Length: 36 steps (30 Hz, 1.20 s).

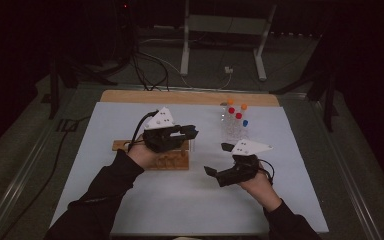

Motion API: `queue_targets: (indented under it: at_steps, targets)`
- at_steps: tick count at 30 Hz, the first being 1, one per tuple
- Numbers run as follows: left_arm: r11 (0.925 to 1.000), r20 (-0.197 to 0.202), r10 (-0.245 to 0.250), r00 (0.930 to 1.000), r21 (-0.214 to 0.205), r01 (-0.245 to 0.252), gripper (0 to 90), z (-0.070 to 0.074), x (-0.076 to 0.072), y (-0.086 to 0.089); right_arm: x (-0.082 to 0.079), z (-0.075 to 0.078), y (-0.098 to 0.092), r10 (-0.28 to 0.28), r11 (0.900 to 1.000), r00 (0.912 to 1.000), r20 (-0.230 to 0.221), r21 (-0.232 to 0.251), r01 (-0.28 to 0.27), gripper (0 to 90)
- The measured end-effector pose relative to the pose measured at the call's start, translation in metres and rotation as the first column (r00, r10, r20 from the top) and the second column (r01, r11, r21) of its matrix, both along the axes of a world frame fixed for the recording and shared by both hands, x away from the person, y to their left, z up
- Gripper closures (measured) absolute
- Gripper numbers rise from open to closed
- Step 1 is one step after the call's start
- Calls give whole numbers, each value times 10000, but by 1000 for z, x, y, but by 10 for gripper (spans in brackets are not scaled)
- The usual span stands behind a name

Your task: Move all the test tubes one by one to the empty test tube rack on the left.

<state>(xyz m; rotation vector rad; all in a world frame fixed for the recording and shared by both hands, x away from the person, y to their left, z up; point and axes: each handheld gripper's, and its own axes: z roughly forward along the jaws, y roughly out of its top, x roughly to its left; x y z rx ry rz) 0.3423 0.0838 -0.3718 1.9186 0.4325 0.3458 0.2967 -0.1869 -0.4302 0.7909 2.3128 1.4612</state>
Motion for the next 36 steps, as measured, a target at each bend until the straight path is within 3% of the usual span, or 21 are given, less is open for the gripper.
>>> queue_targets:
  at_steps: [8,13,18,26,36]
  targets:
    - [9984,187,564,9982,-97,-562,772,8,5,17,4,-3,-2,103,9999,9999,97,45,-104,5]
    - [9957,141,930,9956,27,-931,772,5,13,26,4,-3,-3,114,9999,9997,198,104,-116,5]
    - [9921,39,1214,9926,304,-1214,771,-5,18,31,4,-3,-3,79,10000,9996,277,28,-80,5]
    - [9880,-274,1524,9879,283,-1517,772,-23,25,35,4,-4,-2,148,9998,9992,359,-127,-143,6]
    - [9879,-780,1527,9852,391,-1500,772,-49,27,32,5,-6,-2,137,9995,9992,378,-297,-126,6]
